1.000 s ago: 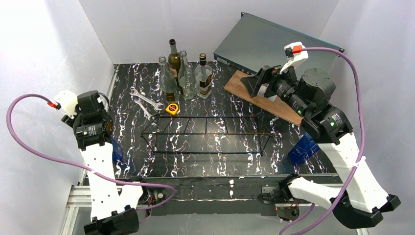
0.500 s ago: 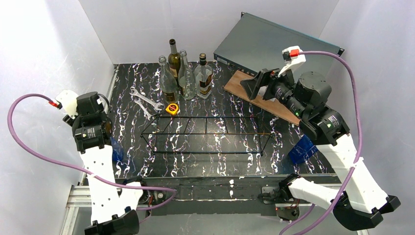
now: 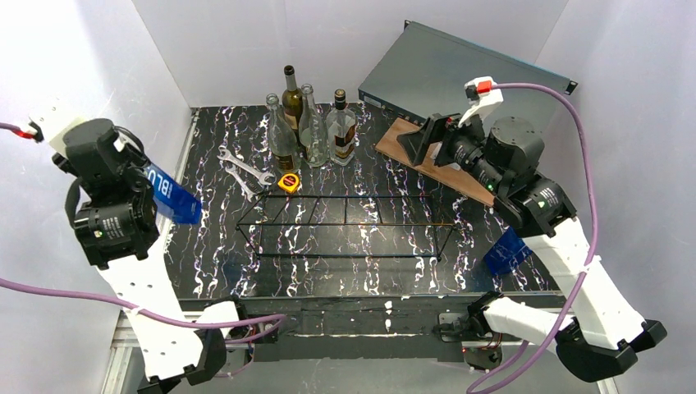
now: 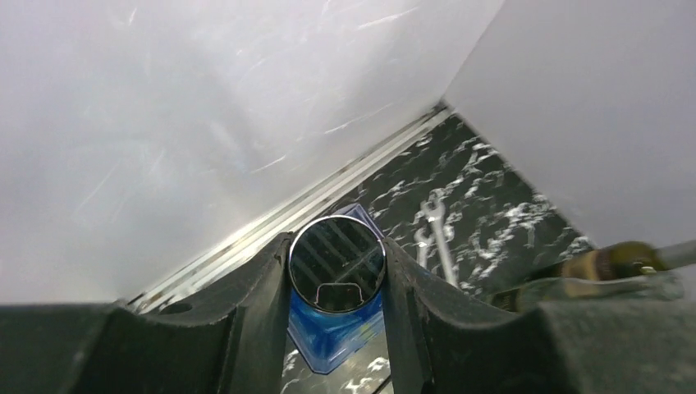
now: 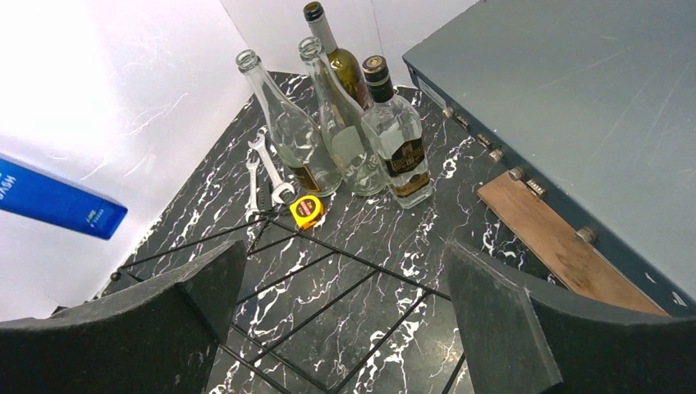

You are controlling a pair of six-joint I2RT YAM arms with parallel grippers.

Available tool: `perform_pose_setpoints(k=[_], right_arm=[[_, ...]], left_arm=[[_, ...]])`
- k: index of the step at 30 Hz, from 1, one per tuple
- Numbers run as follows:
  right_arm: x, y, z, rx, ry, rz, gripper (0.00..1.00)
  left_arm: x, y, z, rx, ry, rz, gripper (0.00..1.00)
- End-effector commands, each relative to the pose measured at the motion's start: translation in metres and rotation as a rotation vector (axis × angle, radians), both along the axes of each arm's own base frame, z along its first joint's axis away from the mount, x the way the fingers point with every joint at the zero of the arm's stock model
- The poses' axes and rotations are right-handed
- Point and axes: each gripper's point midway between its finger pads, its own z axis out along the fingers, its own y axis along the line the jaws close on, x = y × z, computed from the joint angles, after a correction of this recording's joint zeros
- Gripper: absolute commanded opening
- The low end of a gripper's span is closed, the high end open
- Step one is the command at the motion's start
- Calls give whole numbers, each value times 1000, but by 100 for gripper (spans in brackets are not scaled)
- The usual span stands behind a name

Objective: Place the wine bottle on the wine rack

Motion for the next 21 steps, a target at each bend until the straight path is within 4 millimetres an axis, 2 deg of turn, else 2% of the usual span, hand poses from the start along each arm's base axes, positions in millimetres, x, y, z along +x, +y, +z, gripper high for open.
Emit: perform_pose_setpoints(k=[1, 4, 5, 9, 15, 21], right_arm=[[7, 11, 11, 34, -32, 26, 100], [9, 13, 16, 49, -34, 30, 100], [11, 14, 14, 50, -34, 28, 100], [16, 18, 9, 39, -22, 28, 100], [19, 16, 15, 48, -41, 12, 100], [24, 19, 4, 22, -16, 12, 100]], left_arm=[[27, -28, 107, 39, -365, -197, 0], [49, -52, 127, 23, -426, -357, 0], [74, -80, 143, 1, -481, -545, 0], [96, -107, 163, -49, -553, -721, 0], [123, -137, 175, -137, -609, -879, 0], [145, -200, 174, -128, -582, -1082, 0]])
